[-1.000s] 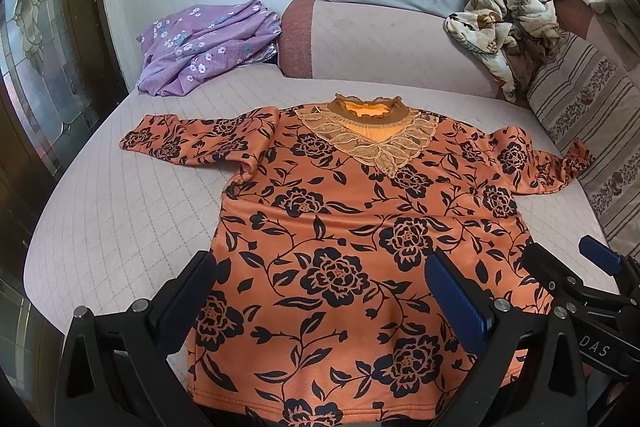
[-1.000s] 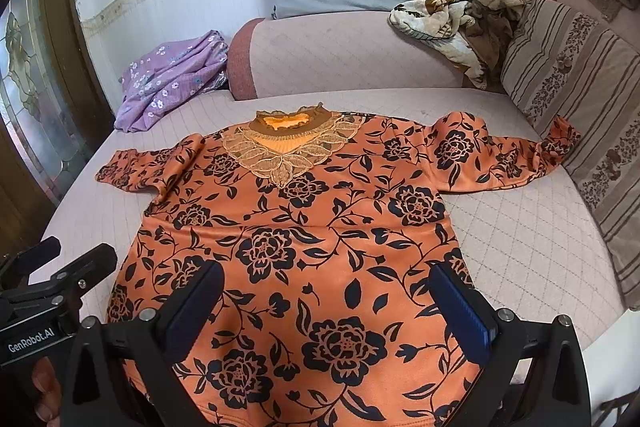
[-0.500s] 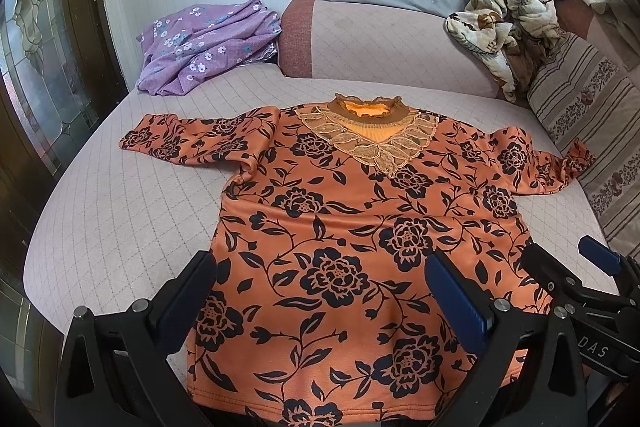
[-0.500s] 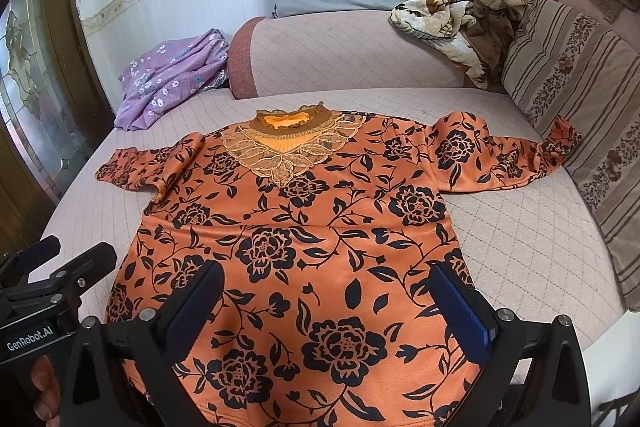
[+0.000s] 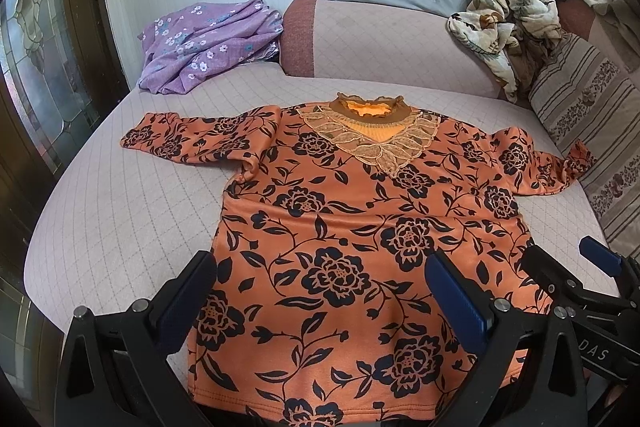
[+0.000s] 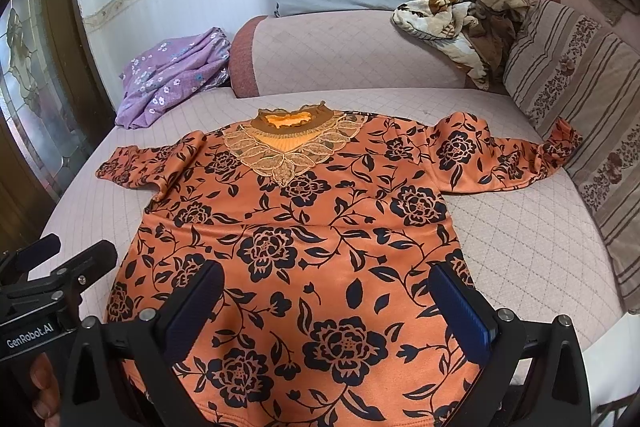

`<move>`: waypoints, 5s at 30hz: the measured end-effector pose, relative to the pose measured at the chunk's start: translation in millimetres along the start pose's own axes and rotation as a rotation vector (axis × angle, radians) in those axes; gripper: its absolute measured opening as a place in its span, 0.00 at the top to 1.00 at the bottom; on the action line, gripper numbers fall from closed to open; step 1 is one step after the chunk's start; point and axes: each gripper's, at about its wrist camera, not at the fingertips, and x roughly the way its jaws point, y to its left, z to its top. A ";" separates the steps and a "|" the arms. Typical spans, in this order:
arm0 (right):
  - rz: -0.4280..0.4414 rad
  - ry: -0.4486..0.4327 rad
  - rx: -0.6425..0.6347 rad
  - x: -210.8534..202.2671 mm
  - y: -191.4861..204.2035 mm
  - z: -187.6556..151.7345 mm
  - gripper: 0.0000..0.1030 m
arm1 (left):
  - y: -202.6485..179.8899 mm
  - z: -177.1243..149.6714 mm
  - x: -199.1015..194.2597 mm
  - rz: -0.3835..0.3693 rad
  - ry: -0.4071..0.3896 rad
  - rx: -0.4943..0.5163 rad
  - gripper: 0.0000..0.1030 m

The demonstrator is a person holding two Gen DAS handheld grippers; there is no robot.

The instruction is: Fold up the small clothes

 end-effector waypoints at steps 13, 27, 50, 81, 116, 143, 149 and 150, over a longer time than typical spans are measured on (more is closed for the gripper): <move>-0.006 0.009 -0.008 0.5 -0.3 2.2 0.00 | 1.2 1.6 1.8 0.002 0.006 -0.003 0.00; -0.007 0.016 -0.006 3.2 -1.6 1.6 0.00 | 1.8 1.9 3.2 0.004 0.011 -0.003 0.00; 0.132 -0.002 0.369 44.2 -164.2 9.1 0.00 | 179.6 4.6 106.9 0.119 0.200 -0.432 0.00; 0.018 -0.290 0.505 110.4 -355.2 259.0 0.93 | 252.8 -22.4 170.6 0.437 0.105 -0.519 0.00; 0.646 0.192 0.300 265.2 28.2 129.0 0.20 | 252.3 -22.2 171.7 0.443 0.100 -0.520 0.00; 0.669 0.045 0.205 274.4 10.1 85.4 0.12 | 448.4 115.4 293.1 -0.035 0.021 -0.957 0.18; 0.669 0.043 0.206 273.2 9.5 83.9 0.12 | 440.8 135.9 313.0 0.137 0.108 -0.779 0.94; 0.667 0.042 0.206 272.9 9.5 83.8 0.12 | 438.0 136.6 313.7 0.145 0.108 -0.754 0.95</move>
